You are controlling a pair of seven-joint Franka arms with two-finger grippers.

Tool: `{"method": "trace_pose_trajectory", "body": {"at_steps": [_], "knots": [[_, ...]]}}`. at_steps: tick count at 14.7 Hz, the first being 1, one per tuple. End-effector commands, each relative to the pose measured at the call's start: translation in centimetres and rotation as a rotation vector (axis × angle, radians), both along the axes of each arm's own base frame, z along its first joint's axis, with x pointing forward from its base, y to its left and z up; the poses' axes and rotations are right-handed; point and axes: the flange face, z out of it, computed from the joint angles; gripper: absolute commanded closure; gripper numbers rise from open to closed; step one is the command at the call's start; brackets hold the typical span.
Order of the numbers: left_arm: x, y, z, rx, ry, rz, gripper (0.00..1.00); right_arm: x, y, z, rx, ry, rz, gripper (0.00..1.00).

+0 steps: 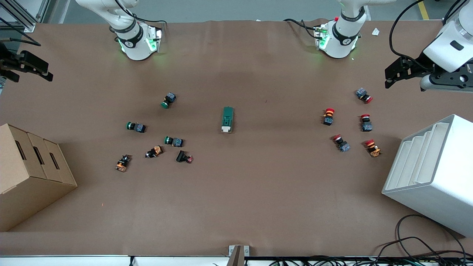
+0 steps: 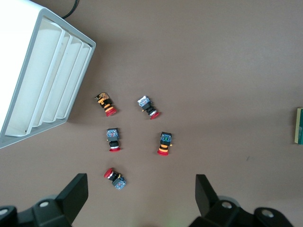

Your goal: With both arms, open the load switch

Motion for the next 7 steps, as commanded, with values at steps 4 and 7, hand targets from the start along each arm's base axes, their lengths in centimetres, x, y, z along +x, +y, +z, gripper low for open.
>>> {"method": "trace_pose_trajectory", "body": {"at_steps": [4,7], "knots": [[1.6,-0.2,1.2,-0.011,-0.017,-0.005,0.0,-1.5,-0.1,-0.1,-0.003,0.01,-0.014,0.0],[3.1,-2.8,0.3,-0.034,-0.049,-0.047,0.0,-1.5,-0.1,-0.1,-0.003,-0.004,-0.013,0.0]]}}
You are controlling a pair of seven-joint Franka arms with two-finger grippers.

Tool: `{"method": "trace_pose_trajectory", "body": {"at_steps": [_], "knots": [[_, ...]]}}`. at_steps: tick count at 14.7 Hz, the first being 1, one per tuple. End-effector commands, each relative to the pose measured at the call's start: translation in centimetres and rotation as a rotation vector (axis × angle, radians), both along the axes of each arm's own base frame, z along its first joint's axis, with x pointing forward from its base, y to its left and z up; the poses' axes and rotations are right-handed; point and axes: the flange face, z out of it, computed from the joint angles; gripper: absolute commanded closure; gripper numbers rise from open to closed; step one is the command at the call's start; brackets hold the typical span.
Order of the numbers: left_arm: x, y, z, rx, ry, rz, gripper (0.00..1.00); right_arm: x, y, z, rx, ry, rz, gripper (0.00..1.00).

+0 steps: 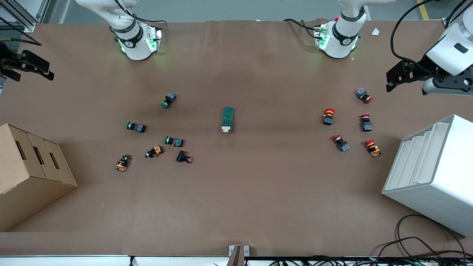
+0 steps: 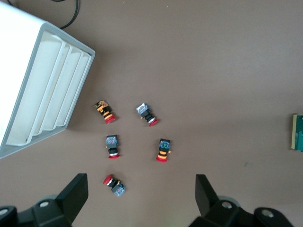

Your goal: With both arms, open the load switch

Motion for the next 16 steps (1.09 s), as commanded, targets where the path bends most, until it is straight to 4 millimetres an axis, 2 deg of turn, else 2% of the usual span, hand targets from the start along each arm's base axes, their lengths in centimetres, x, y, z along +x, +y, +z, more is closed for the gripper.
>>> {"method": "trace_pose_trajectory", "body": {"at_steps": [1,2,4,7,10,11,14,16], "knots": [[1.5,-4.0,-0.1,-0.029,-0.057,-0.065,0.0,-1.2,-0.1,0.2,-0.004,-0.022,-0.013,0.0],[1.7,-6.6,-1.2,-0.032,-0.059,-0.098,0.0,-1.2,-0.2,0.2,-0.002,-0.026,-0.015,0.0],[1.6,-11.1,-3.1,-0.044,-0.04,-0.058,0.0,-1.1,-0.2,0.3,-0.002,-0.031,-0.015,0.0],[-0.9,-20.8,-6.4,-0.058,-0.005,0.043,0.0,-1.0,-0.1,0.5,-0.001,-0.033,-0.013,0.0],[-4.5,-29.1,-10.6,-0.013,-0.017,0.102,0.0,-0.5,-0.1,1.4,-0.009,-0.052,-0.008,0.0],[-5.8,-31.8,-12.0,-0.011,-0.023,0.129,0.0,0.0,-0.3,1.0,-0.014,-0.046,-0.013,0.0],[-9.6,-38.1,-15.5,-0.035,-0.027,0.186,0.0,2.5,-0.9,-1.8,-0.013,0.004,-0.02,0.0],[-12.3,-40.8,-18.0,-0.03,-0.06,0.203,0.0,4.1,-1.3,-4.2,-0.013,0.032,-0.017,0.0]]}}
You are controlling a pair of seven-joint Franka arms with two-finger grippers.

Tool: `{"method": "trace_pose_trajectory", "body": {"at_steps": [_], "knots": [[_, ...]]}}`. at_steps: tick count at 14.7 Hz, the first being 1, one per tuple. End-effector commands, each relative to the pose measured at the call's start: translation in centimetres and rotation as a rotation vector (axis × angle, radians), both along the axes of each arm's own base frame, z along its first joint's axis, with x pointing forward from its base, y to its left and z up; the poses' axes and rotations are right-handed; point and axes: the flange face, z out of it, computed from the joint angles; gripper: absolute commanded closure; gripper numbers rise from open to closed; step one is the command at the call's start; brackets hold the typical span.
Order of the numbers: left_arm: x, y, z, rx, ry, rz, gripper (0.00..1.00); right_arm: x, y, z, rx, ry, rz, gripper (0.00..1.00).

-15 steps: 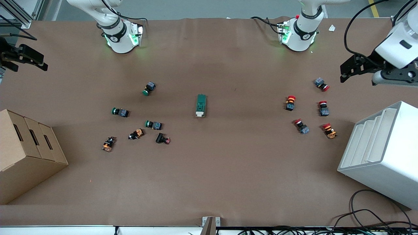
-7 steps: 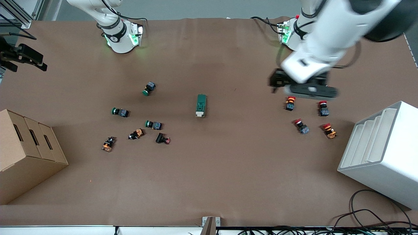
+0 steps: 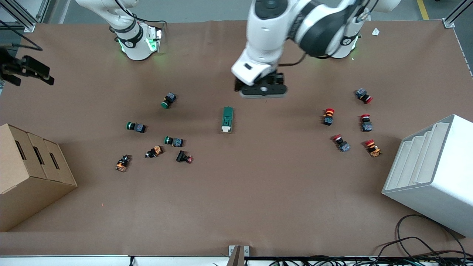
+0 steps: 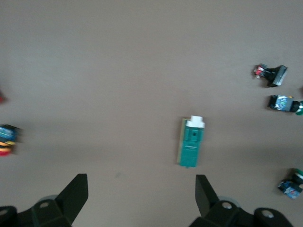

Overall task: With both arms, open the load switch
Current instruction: 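Move the left gripper over the teal load switch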

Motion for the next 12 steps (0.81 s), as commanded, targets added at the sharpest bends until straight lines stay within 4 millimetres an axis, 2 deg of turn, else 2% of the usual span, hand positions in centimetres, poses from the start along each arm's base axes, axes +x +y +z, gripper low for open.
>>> {"method": "trace_pose_trajectory", "body": {"at_steps": [1,2,4,6,8,10,12], "knots": [[-2.9,-2.5,-2.6,0.016,-0.059,0.038,0.0,3.2,-1.2,-3.6,-0.01,0.037,-0.011,0.0],[-4.1,-3.4,-3.6,0.014,-0.062,0.056,0.0,4.1,-1.5,-4.8,-0.01,0.04,-0.016,0.0],[-7.1,-5.9,-5.7,0.017,-0.056,0.088,0.0,6.4,-2.2,-8.7,-0.014,0.057,-0.022,0.0],[-9.9,-8.1,-8.0,0.054,-0.098,0.104,0.0,6.8,-1.7,-9.5,-0.033,0.058,-0.028,0.0],[-12.8,-10.5,-10.9,0.052,-0.16,0.141,0.0,6.9,-0.5,-10.8,-0.031,0.082,-0.146,0.0],[-15.6,-12.6,-13.3,0.047,-0.197,0.157,0.0,7.0,3.3,-11.5,-0.045,0.095,-0.233,0.0],[-17.4,-13.6,-15.8,0.055,-0.256,0.166,0.0,7.4,8.2,-13.5,-0.084,0.124,-0.384,0.0]]}}
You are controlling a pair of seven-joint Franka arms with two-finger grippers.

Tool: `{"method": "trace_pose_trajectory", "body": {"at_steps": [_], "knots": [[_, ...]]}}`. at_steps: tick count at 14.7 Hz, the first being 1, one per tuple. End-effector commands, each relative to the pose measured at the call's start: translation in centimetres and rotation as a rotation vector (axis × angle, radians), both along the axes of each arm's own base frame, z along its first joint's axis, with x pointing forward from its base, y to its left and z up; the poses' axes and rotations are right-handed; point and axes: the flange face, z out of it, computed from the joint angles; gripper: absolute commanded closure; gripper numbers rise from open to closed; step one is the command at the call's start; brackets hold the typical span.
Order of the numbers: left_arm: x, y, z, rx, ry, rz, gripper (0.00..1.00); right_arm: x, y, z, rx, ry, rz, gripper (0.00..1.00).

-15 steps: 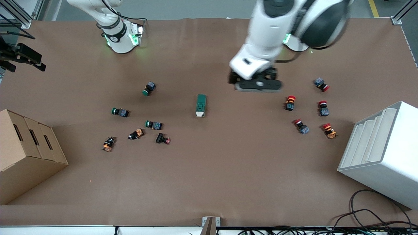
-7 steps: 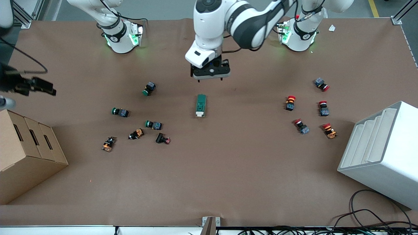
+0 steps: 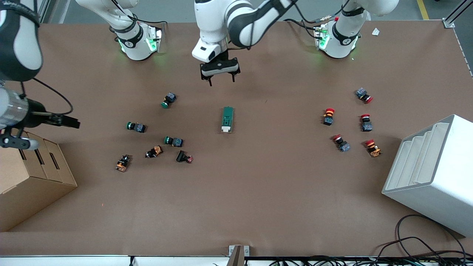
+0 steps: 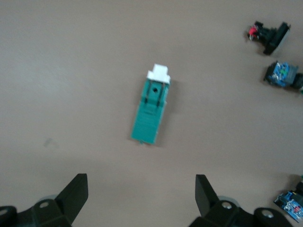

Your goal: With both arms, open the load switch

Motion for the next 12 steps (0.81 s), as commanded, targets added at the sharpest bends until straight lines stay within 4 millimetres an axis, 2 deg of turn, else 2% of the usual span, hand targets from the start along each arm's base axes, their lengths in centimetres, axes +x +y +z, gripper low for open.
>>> {"method": "trace_pose_trajectory", "body": {"at_steps": [1,4,5,7,9,12], "knots": [[-1.8,-1.1,-3.1,0.02,-0.106,0.007,0.01,0.1,7.8,-2.7,-0.06,0.033,-0.174,0.0],[-4.2,-1.6,-7.7,0.074,-0.223,-0.041,0.01,0.0,15.6,-6.1,-0.093,0.052,-0.389,0.0],[-4.8,-1.7,-9.2,0.083,-0.257,-0.045,0.01,0.1,17.8,-7.9,-0.099,0.057,-0.459,0.0],[-5.8,-1.2,-12.4,0.102,-0.35,-0.072,0.02,0.4,21.4,-11.6,-0.127,0.064,-0.607,0.0],[-6.7,0.3,-15.8,0.106,-0.462,-0.103,0.02,0.7,24.5,-15.0,-0.123,0.082,-0.758,0.0],[-7.5,1.9,-19.5,0.064,-0.587,-0.141,0.02,0.7,28.7,-20.3,-0.142,0.126,-0.966,0.0]]}}
